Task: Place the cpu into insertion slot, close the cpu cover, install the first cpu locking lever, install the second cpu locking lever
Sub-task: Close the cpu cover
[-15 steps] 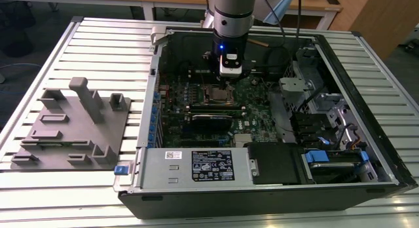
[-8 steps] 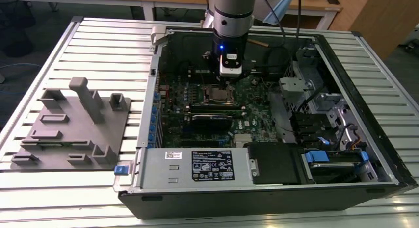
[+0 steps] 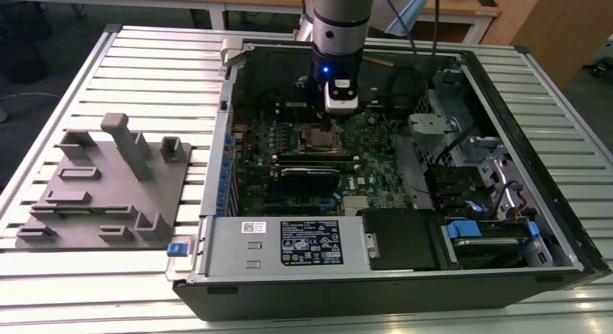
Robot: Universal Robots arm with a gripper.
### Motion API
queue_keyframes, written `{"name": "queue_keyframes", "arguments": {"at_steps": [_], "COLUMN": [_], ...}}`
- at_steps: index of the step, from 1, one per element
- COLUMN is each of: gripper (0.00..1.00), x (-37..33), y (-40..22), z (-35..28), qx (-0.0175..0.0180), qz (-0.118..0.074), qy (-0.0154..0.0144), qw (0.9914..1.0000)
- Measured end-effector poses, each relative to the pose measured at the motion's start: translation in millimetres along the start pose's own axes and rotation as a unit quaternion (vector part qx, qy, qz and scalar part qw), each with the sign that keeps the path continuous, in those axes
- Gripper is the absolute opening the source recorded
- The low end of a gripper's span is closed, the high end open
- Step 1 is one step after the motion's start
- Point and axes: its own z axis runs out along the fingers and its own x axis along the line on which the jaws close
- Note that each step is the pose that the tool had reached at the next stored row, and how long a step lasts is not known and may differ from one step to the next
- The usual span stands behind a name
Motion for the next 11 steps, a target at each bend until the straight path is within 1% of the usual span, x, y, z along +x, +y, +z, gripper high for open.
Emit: {"name": "queue_keyframes", "arguments": {"at_steps": [1, 3, 6, 7, 9, 11], "gripper": [0.1, 0.1, 0.1, 0.1, 0.1, 0.1], "x": [0.0, 0.0, 0.1, 0.1, 0.1, 0.1], "y": [0.0, 0.0, 0.0, 0.0, 0.0, -0.1], "z": [0.3, 1.0, 2.1, 2.4, 3.1, 3.7], "qx": [-0.0003, -0.0009, -0.0017, -0.0019, -0.0025, -0.0031], "qz": [-0.009, -0.028, -0.055, -0.063, -0.082, -0.1], "qy": [0.0002, 0.0007, 0.0015, 0.0017, 0.0023, 0.0028], "qw": [0.99996, 0.99962, 0.99851, 0.99798, 0.99664, 0.995]}}
